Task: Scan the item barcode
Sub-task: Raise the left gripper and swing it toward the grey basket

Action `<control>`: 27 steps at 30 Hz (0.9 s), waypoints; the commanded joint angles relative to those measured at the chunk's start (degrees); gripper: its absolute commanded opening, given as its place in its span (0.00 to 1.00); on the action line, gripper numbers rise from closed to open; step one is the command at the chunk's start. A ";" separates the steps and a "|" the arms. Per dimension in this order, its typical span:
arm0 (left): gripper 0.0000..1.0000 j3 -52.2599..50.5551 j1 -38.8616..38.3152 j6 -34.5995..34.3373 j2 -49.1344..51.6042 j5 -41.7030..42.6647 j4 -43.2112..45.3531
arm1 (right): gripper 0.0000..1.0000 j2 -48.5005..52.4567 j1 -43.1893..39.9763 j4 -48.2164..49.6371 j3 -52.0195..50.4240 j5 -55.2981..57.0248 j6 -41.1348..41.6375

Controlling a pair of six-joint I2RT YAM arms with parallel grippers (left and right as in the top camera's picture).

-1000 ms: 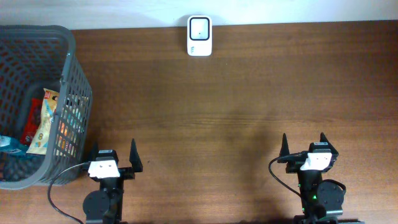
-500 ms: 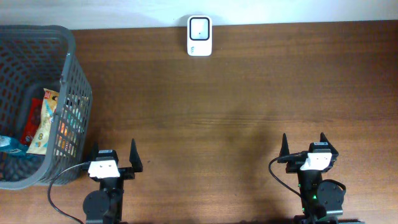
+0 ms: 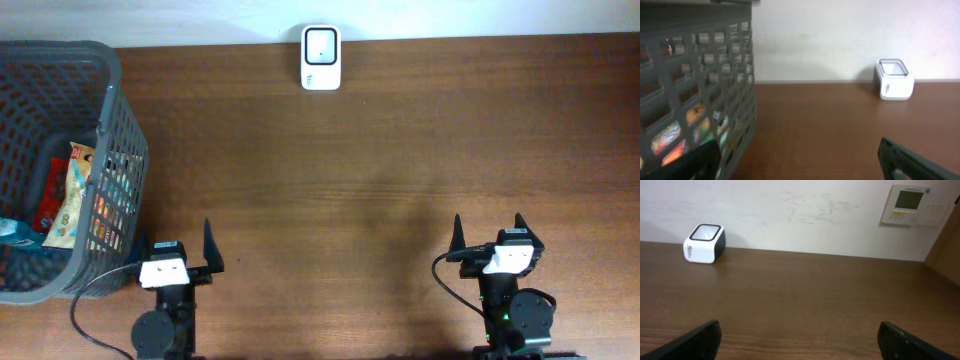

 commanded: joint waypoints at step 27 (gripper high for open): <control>0.99 53.33 0.15 0.02 28.74 43.91 0.81 | 0.98 -0.22 0.33 -0.13 -0.42 1.33 -0.02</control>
